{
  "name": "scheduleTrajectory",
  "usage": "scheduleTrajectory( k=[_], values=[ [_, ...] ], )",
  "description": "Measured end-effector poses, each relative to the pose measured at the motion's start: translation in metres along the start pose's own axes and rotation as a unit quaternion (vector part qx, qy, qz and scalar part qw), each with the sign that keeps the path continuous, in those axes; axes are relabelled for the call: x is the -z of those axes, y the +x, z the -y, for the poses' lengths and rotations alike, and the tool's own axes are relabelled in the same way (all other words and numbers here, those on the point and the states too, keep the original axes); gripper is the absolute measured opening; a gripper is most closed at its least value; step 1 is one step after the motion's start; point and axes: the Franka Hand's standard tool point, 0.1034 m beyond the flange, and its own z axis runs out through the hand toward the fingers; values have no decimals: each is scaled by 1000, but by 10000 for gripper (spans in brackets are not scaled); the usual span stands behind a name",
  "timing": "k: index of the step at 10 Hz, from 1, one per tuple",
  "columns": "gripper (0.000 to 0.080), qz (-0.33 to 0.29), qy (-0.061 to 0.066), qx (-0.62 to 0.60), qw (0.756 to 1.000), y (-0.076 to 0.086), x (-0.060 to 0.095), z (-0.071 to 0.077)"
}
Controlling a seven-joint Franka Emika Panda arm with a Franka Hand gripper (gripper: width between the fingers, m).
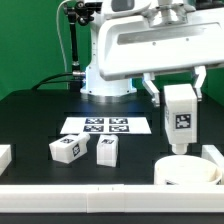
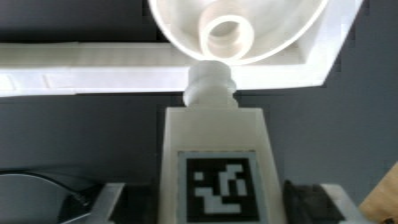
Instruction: Assemble stool
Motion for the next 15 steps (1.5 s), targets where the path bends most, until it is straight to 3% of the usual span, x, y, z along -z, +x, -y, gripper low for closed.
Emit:
scheduleTrajectory(
  k=[4, 6, 10, 15],
  values=[
    [337, 2, 0, 9, 1000, -5, -6, 0],
    [337, 3, 3, 11, 1000, -10, -17, 5],
    [337, 5, 5, 12, 1000, -7, -32, 5],
    [337, 8, 6, 12, 1000, -8, -39, 6]
  ],
)
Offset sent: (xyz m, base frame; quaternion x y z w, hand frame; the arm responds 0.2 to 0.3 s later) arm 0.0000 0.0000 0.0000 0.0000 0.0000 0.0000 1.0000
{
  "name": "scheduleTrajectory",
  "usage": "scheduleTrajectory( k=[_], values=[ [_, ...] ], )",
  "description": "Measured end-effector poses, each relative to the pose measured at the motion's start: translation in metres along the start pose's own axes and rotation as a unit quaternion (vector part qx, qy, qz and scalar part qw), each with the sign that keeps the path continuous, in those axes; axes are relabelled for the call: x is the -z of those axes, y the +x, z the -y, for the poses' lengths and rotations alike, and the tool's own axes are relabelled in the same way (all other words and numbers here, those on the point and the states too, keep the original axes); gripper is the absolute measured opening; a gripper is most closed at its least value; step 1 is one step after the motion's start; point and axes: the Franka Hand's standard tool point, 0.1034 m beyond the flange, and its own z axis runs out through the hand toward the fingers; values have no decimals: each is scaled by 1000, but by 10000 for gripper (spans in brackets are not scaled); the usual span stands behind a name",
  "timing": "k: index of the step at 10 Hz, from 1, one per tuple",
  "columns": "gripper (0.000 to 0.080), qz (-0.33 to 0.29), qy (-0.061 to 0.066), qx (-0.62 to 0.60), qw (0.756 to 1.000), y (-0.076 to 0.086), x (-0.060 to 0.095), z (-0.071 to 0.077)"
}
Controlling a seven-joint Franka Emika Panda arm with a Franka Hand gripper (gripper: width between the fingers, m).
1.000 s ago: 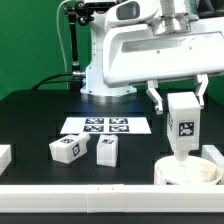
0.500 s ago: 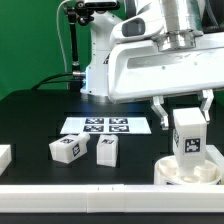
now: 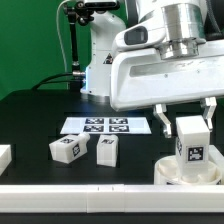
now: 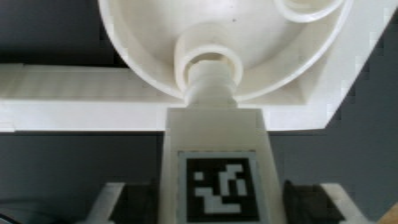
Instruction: Assemble stool
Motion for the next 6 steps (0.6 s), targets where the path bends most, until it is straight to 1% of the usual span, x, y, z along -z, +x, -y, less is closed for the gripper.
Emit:
scheduleTrajectory(
  k=[3, 6],
  values=[
    [337, 3, 0, 0, 1000, -6, -4, 0],
    [337, -22, -6, 2, 1000, -6, -5, -3]
  ],
)
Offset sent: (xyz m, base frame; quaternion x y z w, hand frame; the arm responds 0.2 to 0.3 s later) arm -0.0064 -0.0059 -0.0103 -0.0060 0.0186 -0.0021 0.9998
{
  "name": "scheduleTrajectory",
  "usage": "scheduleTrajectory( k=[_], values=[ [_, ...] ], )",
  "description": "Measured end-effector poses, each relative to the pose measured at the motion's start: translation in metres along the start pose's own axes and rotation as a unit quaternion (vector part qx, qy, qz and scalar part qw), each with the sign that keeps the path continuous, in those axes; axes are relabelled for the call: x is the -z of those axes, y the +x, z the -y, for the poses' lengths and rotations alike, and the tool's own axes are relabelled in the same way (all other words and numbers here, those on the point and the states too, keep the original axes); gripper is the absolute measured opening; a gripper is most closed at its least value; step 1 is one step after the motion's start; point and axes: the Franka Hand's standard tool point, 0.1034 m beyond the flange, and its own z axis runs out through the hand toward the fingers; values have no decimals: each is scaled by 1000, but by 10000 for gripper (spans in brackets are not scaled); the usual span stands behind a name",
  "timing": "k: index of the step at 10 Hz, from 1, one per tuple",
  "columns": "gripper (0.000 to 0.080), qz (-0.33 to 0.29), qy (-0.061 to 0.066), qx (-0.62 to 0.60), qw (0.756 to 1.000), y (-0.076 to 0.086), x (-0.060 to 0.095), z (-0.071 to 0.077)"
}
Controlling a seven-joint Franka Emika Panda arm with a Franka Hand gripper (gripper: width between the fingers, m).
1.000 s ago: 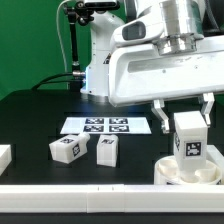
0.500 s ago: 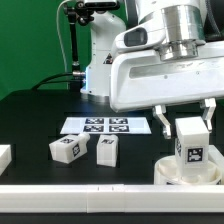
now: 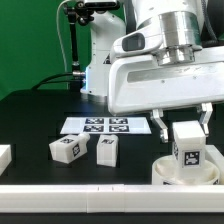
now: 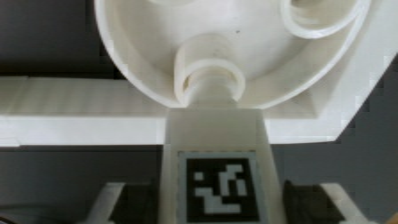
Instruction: Assemble stool
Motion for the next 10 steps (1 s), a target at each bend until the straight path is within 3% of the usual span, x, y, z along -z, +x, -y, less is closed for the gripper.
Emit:
scheduleTrajectory(
  k=[5, 6, 7, 8, 9, 10],
  values=[
    [337, -15, -3, 1, 1000, -2, 1, 0],
    [413, -15, -3, 1, 1000, -2, 0, 0],
    [413, -14, -2, 1, 1000, -2, 0, 1],
    [551, -14, -2, 2, 1000, -4, 0, 2],
    [632, -13, -2, 2, 1000, -5, 0, 2],
    [632, -13, -2, 2, 1000, -5, 0, 2]
  ],
)
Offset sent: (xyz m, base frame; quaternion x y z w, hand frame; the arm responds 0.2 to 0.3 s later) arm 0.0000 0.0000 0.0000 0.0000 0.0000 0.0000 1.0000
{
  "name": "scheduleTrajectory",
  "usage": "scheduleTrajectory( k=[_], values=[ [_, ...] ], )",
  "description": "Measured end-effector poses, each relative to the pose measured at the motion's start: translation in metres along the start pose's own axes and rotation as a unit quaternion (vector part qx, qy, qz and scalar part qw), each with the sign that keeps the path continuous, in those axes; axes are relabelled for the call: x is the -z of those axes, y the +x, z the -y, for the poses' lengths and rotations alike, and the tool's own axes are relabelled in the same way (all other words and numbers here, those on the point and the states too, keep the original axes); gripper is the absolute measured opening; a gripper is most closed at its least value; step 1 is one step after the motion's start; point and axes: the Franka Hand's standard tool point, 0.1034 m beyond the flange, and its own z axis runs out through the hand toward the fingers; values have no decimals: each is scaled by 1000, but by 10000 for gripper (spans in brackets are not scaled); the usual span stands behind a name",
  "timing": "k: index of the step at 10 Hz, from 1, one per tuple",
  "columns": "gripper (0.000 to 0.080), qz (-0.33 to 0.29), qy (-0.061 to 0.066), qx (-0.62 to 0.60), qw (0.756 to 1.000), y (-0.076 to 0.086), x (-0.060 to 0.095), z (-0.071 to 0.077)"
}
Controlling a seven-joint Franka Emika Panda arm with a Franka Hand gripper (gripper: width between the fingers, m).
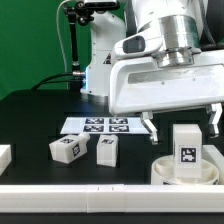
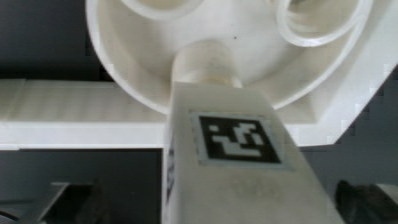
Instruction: Assemble stool
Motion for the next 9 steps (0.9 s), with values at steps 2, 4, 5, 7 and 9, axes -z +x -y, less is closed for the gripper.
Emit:
scheduleTrajectory(
  k=[2, 4, 5, 7, 9],
  values=[
    [646, 4, 1, 0, 1000, 4, 6, 1],
    [648, 42, 9, -3, 999, 18, 28, -1],
    [648, 48, 11, -2, 999, 28, 39, -4],
    [648, 48, 11, -1, 999, 28, 40, -5],
    [648, 56, 12, -1, 998, 25, 39, -5]
  ],
)
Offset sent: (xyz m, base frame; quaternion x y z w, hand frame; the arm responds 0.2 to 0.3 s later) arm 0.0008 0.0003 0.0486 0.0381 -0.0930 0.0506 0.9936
